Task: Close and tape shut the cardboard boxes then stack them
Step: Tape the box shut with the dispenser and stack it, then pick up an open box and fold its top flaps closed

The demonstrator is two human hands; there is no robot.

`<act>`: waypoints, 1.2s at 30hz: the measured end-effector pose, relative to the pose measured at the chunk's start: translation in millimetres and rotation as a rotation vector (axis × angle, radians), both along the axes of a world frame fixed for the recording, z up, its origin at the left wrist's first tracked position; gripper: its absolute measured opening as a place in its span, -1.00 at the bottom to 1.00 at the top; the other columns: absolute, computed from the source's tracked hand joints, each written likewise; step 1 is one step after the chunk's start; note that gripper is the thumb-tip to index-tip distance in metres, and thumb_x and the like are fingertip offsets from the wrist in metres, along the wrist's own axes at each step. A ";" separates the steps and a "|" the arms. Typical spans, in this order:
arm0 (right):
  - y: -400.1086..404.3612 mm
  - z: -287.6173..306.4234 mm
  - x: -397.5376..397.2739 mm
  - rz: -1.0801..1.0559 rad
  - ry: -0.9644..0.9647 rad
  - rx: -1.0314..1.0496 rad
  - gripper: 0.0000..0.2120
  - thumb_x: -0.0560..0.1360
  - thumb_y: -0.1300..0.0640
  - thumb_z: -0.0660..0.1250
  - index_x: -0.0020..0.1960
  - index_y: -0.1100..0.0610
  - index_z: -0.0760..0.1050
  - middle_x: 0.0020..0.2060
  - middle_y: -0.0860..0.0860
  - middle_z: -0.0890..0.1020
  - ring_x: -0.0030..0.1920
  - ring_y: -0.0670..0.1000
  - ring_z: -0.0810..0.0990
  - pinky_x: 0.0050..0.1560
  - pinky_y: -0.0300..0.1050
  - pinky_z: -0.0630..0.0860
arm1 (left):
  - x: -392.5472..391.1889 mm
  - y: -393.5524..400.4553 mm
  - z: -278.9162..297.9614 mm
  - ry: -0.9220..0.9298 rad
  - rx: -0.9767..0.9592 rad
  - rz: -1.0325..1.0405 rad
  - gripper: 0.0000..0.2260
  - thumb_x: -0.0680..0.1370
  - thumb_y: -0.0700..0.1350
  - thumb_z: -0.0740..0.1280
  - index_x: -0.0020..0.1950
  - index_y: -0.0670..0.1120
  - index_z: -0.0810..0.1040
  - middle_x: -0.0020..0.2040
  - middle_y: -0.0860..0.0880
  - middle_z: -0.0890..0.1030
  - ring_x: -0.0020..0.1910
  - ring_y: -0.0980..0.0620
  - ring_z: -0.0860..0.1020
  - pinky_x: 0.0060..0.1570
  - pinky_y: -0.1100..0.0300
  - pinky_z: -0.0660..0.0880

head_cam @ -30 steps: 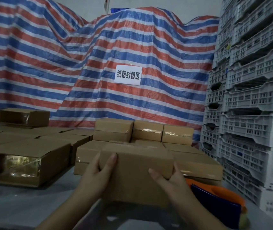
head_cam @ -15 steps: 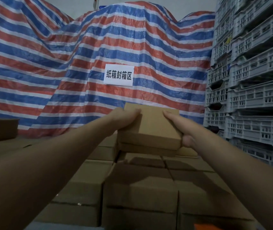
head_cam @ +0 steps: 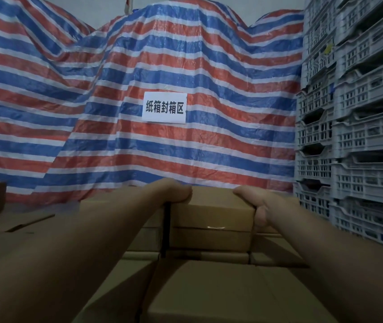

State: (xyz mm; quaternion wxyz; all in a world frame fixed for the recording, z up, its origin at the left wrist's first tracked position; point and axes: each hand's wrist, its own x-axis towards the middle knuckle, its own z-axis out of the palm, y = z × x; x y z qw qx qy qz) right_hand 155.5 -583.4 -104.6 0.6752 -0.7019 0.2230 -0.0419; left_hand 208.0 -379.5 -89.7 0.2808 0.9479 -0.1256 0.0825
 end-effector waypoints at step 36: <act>242.8 8.4 9.7 0.063 -0.998 -1.003 -0.85 0.63 0.14 0.26 -0.10 0.11 0.50 -0.22 -0.11 0.53 -0.20 -0.15 0.48 -0.27 -0.32 0.29 | -34.9 260.7 -8.1 -0.586 0.124 0.187 -0.77 0.65 0.09 0.12 -0.15 0.08 0.41 -0.24 0.06 0.51 -0.30 0.14 0.49 -0.38 0.26 0.31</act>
